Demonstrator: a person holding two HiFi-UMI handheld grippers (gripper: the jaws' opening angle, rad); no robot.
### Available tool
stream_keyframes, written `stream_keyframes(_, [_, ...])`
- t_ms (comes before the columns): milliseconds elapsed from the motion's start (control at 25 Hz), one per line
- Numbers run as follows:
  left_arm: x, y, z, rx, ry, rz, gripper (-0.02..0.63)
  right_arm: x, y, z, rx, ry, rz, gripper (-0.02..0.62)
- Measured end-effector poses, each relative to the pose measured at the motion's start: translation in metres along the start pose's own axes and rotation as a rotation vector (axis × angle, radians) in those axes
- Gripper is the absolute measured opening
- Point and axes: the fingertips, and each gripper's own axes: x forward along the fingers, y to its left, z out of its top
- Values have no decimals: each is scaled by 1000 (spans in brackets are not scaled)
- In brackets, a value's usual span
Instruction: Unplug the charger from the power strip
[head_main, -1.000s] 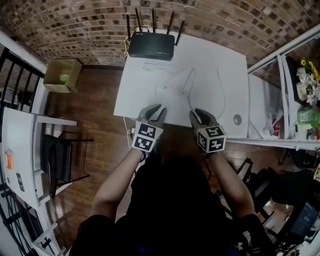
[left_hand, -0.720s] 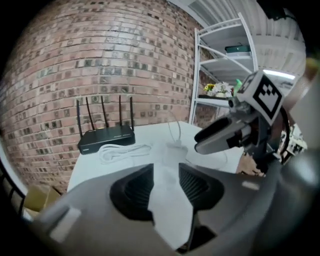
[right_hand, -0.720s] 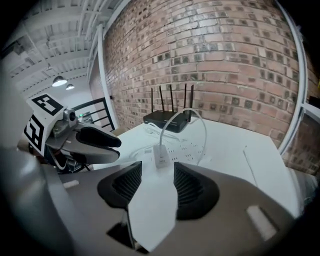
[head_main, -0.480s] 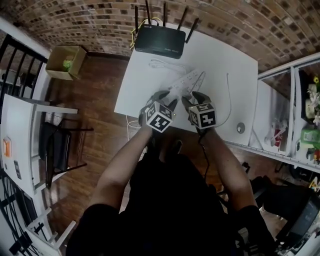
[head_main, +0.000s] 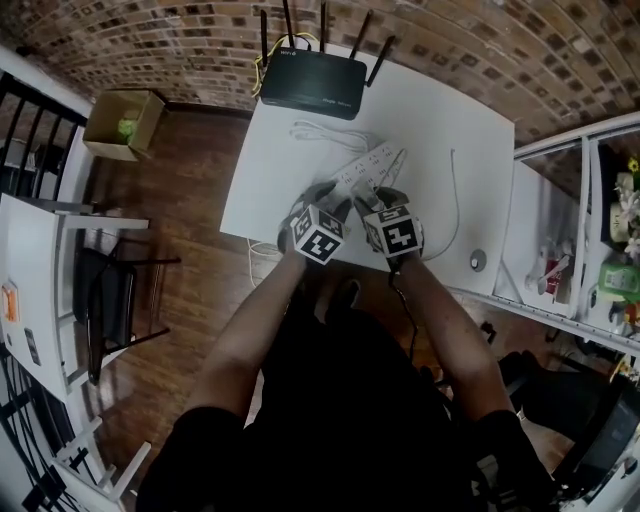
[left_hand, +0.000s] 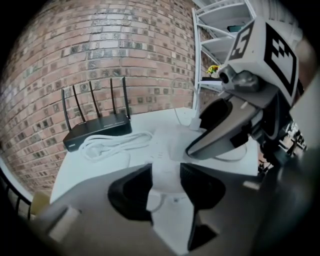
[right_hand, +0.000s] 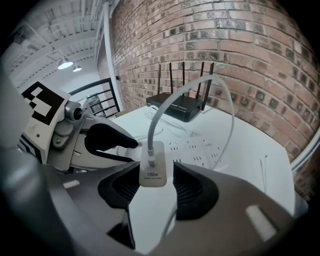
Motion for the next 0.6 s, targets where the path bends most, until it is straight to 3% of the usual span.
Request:
stream_keyframes(240, [1, -3, 0, -3, -20, -7, 169, -3, 6, 5, -7, -8, -6, 147])
stream_keyframes(600, [3, -3, 0, -18, 22, -16, 163, -6, 7, 7, -24, -14, -34, 141])
